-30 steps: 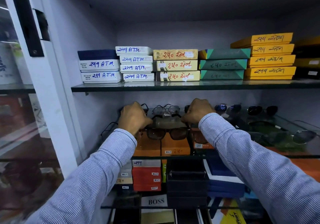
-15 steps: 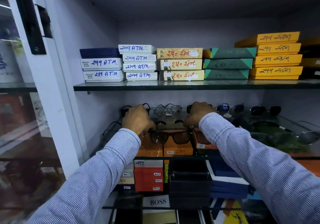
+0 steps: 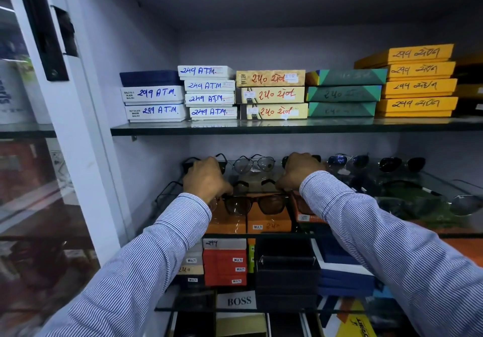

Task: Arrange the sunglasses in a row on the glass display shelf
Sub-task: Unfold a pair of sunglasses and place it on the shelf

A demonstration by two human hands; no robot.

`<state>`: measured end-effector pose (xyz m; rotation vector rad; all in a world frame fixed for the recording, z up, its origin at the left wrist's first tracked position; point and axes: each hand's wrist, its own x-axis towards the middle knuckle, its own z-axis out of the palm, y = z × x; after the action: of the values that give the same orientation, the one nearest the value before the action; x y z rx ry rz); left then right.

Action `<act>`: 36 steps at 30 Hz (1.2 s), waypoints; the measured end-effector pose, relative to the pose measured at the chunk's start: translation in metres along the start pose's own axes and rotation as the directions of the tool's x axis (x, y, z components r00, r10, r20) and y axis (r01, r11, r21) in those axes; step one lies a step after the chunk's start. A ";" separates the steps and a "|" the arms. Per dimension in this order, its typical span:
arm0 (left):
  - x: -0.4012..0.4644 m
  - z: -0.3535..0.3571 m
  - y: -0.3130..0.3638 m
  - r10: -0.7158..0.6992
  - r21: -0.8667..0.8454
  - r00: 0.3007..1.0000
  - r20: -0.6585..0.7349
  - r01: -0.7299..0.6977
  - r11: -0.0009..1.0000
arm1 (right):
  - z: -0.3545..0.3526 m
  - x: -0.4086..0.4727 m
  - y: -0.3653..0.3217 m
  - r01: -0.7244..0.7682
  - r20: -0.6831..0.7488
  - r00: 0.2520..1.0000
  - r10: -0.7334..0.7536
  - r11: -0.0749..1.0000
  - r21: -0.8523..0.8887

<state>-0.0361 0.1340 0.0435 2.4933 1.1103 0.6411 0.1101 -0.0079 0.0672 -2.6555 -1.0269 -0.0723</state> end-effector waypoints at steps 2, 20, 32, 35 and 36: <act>-0.001 0.000 0.000 0.006 0.011 1.000 -0.008 -0.006 1.000 | 0.000 0.000 0.002 0.004 -0.015 1.000 -0.003 1.000 0.013; -0.043 0.032 0.033 0.556 0.011 0.829 0.054 -0.558 0.830 | -0.012 -0.052 0.087 0.297 0.047 0.954 -0.297 0.955 0.000; -0.037 0.039 0.030 0.499 -0.003 0.864 0.066 -0.499 0.866 | -0.003 -0.048 0.093 0.339 -0.050 0.940 -0.338 0.940 0.021; -0.037 0.040 0.028 0.498 -0.028 0.866 0.049 -0.497 0.867 | -0.001 -0.046 0.094 0.345 -0.045 0.938 -0.343 0.937 0.044; -0.040 0.038 0.030 0.500 -0.028 0.865 0.041 -0.499 0.866 | -0.002 -0.048 0.092 0.346 -0.041 0.938 -0.344 0.937 0.044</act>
<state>-0.0216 0.0796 0.0151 2.7797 0.4222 0.7125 0.1360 -0.1044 0.0386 -2.3920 -1.4526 -0.1605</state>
